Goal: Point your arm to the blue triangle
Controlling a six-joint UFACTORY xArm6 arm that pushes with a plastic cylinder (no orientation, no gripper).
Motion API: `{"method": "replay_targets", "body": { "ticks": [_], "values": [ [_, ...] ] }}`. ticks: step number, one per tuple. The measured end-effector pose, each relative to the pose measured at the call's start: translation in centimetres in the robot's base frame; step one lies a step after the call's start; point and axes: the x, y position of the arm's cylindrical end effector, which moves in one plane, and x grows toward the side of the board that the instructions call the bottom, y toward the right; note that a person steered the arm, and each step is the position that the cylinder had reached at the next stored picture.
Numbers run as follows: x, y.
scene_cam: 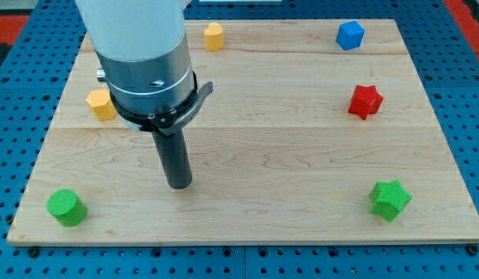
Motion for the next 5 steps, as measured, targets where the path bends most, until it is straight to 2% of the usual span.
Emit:
{"method": "replay_targets", "body": {
  "ticks": [1,2,3,4,5],
  "values": [
    [-1.9,6.2],
    [-6.2,9.1],
    [-14.1,8.2],
    [-21.1,4.4],
    [-23.5,-4.5]
  ]
}}
